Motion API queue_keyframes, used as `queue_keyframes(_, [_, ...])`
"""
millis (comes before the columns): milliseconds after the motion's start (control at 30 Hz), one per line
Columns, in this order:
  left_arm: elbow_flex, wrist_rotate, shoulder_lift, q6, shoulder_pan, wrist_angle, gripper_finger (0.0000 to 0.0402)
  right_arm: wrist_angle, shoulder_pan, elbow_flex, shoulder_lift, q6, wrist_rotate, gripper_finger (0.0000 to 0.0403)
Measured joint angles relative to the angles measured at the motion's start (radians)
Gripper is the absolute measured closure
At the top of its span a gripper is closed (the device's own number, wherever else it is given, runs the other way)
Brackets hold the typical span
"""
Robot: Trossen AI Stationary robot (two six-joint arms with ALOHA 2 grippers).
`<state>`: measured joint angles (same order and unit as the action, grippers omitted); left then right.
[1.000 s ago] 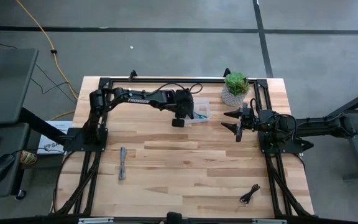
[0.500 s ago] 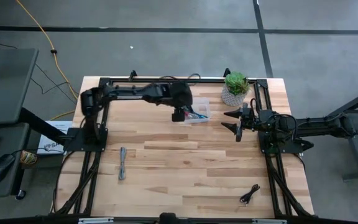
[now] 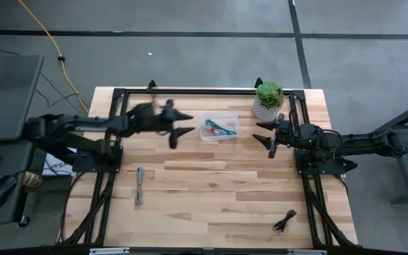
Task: Pick and place USB-C Cables
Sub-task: Put the black charger cable into the transparent bin
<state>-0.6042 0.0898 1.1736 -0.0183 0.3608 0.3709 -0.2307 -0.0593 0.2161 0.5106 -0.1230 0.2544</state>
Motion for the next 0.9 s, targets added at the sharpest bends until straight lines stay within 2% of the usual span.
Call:
queue_keyframes(133, [0.200,0.003,-0.146,-0.069,-0.064,0.269,0.0199,-0.081,0.000,0.000,0.000,0.011,-0.001,0.0153])
queue_keyframes(233, [0.266,0.003,-0.223,-0.085,-0.104,0.323,0.0199,-0.122,0.000,0.000,0.000,0.019,-0.001,0.0153])
queue_keyframes(367, [0.288,0.003,-0.278,-0.124,-0.153,0.307,0.0199,-0.185,0.000,0.000,0.000,0.026,-0.003,0.0153])
queue_keyframes(567, [0.289,-0.007,-0.283,-0.107,-0.212,0.318,0.0199,-0.193,0.000,0.000,0.000,0.011,-0.068,0.0153])
queue_keyframes(900, [0.289,-0.031,-0.283,-0.113,-0.220,0.322,0.0200,-0.191,0.001,0.000,0.000,-0.037,-0.157,0.0153])
